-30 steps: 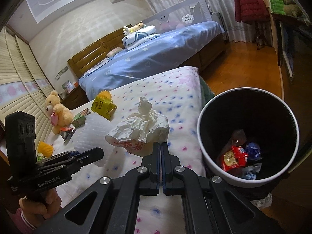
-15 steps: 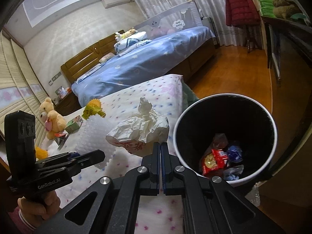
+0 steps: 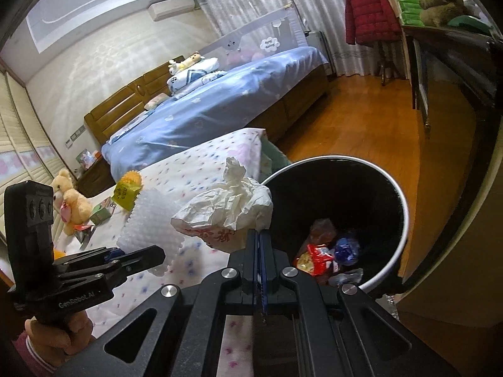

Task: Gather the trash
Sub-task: 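Carry the tissue and foam net over the bin with both tools, then open both tools above the bin to drop the tissue and foam net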

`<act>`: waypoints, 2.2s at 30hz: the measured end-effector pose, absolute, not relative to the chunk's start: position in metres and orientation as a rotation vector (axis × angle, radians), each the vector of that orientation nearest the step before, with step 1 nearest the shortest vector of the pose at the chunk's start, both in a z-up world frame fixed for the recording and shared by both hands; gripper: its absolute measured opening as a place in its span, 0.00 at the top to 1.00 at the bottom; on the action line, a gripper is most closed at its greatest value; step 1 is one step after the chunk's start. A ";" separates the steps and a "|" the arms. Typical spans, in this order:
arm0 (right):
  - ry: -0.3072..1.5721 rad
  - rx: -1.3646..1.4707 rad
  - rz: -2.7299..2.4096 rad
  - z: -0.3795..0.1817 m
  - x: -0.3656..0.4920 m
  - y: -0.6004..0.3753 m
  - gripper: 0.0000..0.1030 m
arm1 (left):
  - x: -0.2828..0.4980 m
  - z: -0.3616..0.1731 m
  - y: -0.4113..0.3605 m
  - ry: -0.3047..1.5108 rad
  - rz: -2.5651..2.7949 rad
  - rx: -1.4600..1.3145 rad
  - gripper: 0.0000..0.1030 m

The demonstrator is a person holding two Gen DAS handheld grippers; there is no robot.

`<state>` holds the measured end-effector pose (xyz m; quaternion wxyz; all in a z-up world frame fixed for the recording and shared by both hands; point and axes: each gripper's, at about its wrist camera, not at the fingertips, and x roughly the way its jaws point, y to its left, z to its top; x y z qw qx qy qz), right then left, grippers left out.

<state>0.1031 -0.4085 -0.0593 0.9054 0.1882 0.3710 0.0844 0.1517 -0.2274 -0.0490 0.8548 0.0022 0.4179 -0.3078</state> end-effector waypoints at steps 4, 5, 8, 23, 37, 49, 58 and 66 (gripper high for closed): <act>0.767 0.392 0.157 -0.062 0.103 -0.417 0.99 | 0.154 -0.048 -0.237 0.878 -0.659 0.017 0.80; 0.768 0.393 0.151 -0.063 0.103 -0.420 0.99 | 0.155 -0.049 -0.240 0.880 -0.662 0.020 0.80; 0.771 0.401 0.136 -0.065 0.104 -0.428 0.99 | 0.157 -0.049 -0.249 0.885 -0.675 0.031 0.80; 0.793 0.427 0.074 -0.080 0.109 -0.452 0.99 | 0.171 -0.055 -0.281 0.912 -0.691 0.058 0.80; 0.795 0.426 0.030 -0.084 0.119 -0.464 0.99 | 0.180 -0.057 -0.305 0.913 -0.701 0.107 0.80; 0.818 0.436 0.003 -0.091 0.123 -0.472 0.99 | 0.188 -0.066 -0.313 0.941 -0.694 0.125 0.79; 0.829 0.430 -0.002 -0.093 0.130 -0.471 0.99 | 0.190 -0.067 -0.319 0.950 -0.695 0.126 0.79; 0.835 0.433 -0.008 -0.093 0.132 -0.473 0.99 | 0.190 -0.066 -0.321 0.954 -0.692 0.127 0.65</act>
